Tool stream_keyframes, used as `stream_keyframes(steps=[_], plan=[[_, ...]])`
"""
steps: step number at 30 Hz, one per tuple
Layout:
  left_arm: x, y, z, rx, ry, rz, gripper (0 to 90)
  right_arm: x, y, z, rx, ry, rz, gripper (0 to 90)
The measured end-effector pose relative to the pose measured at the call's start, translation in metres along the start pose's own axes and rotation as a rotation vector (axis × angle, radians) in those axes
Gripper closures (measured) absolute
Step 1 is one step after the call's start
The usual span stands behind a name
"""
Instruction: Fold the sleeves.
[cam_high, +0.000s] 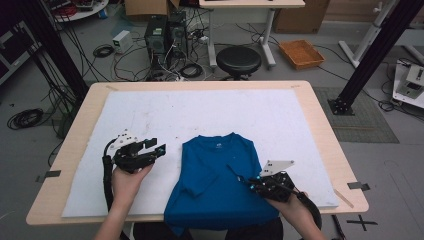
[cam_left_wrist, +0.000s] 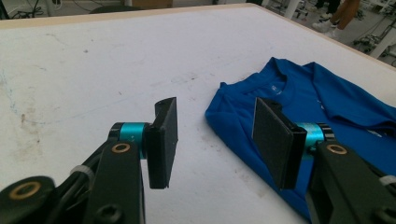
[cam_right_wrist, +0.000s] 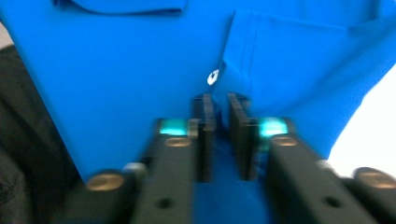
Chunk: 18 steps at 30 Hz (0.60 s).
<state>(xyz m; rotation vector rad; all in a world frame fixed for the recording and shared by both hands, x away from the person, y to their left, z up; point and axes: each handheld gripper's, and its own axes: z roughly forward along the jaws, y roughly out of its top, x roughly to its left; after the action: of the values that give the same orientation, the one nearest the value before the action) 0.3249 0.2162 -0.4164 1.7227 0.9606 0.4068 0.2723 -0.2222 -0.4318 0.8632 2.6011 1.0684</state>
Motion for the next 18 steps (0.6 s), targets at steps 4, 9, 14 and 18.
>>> stream_keyframes(steps=[4, 9, 14, 18], plan=[[-0.002, 0.0, 0.003, 0.004, -0.007, -0.001, 49.9, -0.013, 0.005, -0.007, -0.084, -0.06, 0.063, 64.2], [-0.004, 0.0, 0.007, 0.011, -0.01, -0.007, 48.7, -0.054, 0.018, -0.002, -0.14, -0.153, 0.275, 60.6], [-0.004, 0.0, 0.007, 0.011, -0.006, -0.011, 48.7, -0.077, 0.025, 0.018, -0.104, -0.171, 0.35, 63.5], [-0.004, -0.001, 0.008, 0.016, -0.004, -0.009, 48.7, -0.081, 0.024, 0.032, -0.036, -0.186, 0.331, 88.5]])
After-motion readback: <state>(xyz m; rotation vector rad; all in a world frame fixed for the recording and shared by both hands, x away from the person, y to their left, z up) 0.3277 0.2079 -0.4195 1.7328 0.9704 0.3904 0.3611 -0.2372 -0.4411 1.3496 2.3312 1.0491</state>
